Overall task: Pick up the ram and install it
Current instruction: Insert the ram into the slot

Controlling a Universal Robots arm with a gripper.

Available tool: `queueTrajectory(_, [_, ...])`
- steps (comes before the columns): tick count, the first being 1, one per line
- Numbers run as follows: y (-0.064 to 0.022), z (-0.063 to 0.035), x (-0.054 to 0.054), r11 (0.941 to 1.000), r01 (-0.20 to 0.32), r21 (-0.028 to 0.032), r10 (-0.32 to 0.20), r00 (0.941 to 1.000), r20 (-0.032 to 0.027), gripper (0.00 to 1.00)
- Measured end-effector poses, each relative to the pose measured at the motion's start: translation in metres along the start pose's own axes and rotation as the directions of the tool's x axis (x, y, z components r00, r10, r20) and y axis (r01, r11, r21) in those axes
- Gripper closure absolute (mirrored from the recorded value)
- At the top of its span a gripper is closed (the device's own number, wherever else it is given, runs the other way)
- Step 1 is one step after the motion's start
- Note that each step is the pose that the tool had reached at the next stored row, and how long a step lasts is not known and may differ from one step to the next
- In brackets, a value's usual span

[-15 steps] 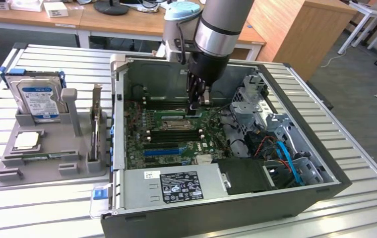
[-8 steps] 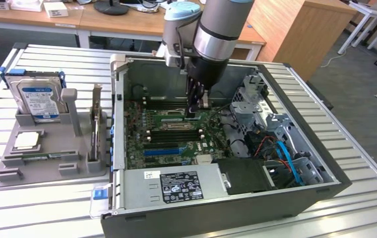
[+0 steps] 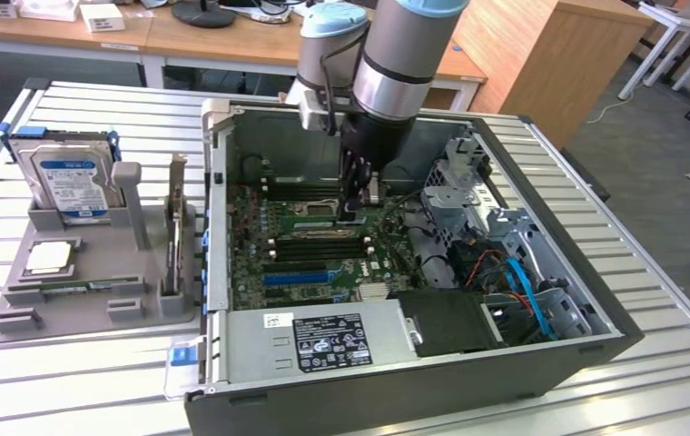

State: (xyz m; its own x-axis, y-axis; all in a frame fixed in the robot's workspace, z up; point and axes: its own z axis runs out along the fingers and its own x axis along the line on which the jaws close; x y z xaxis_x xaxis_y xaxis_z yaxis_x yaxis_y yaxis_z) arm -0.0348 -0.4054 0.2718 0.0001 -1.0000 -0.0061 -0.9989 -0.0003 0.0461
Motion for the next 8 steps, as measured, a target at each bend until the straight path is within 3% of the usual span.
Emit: queueTrajectory(8, [-0.0004,0.0087,0.0001,1.0000,0.000,0.0001,0.000,1.0000,0.0000,0.88])
